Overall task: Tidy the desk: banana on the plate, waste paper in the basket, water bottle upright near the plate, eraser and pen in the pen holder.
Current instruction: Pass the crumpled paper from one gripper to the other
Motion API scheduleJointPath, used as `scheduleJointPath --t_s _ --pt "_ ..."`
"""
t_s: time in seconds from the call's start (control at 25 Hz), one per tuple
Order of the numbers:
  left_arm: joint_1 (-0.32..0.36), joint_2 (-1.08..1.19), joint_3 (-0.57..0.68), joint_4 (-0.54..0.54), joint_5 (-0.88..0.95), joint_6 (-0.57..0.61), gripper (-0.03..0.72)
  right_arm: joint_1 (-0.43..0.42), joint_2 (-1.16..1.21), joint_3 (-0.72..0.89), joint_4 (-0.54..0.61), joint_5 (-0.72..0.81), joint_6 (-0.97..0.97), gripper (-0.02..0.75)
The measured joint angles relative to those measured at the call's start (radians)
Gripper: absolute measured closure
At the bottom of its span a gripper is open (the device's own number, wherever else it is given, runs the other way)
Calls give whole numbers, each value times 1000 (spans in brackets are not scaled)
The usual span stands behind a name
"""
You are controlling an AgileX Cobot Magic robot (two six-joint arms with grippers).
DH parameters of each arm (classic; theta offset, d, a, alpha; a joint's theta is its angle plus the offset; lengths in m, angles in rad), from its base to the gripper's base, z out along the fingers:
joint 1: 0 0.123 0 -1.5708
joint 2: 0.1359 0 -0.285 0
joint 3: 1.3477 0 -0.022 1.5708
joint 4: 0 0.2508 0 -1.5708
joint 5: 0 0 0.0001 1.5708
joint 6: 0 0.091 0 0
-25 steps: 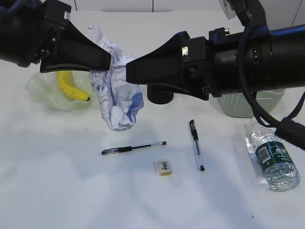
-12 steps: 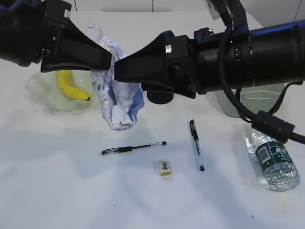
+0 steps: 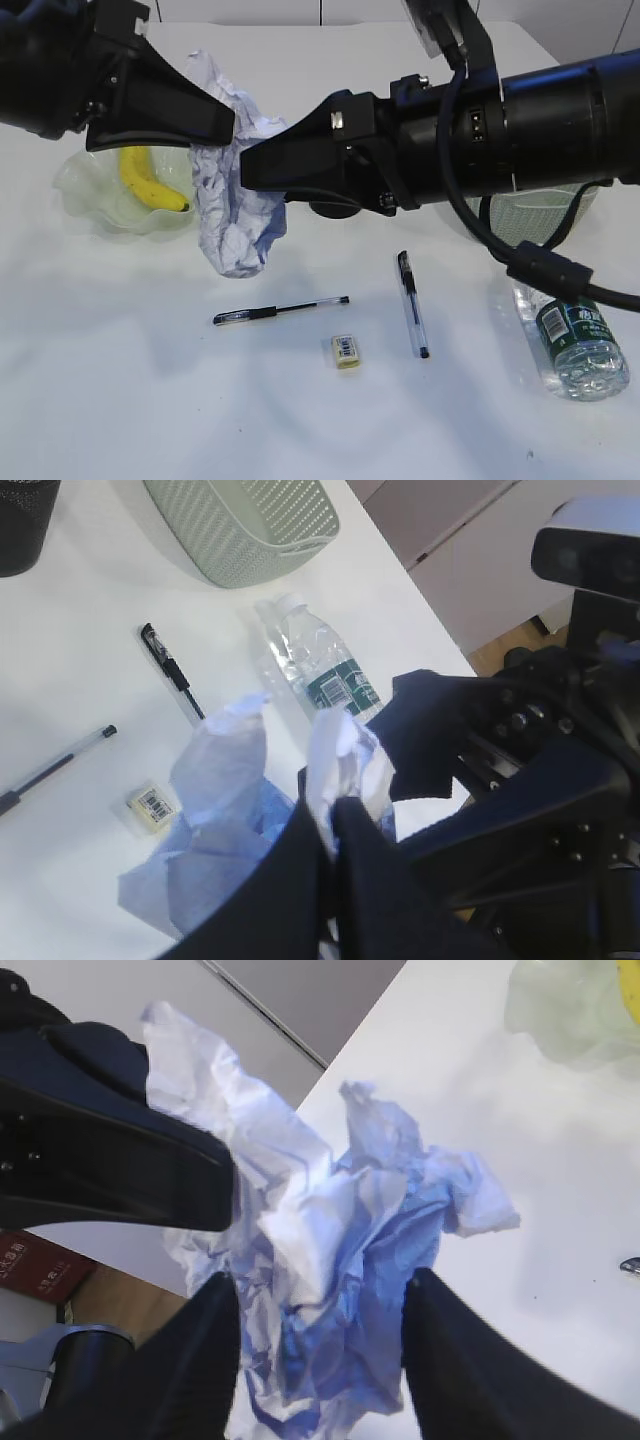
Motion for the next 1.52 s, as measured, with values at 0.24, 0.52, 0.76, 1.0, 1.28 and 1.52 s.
scheduleJointPath --t_s 0.24,0.52,0.76,1.0,1.28,1.52 --pt "0 0 0 0 0 0 706 0 0 0 -2 0 0 510" --pt "0 0 0 0 0 0 706 0 0 0 -6 16 0 636" --pt "0 0 0 -2 0 0 706 0 0 0 -6 24 0 729" --pt "0 0 0 -2 0 0 706 0 0 0 -6 24 0 738" --pt "0 0 0 -4 0 0 706 0 0 0 7 33 -2 738" --pt "0 0 0 -5 0 0 706 0 0 0 20 65 -23 738"
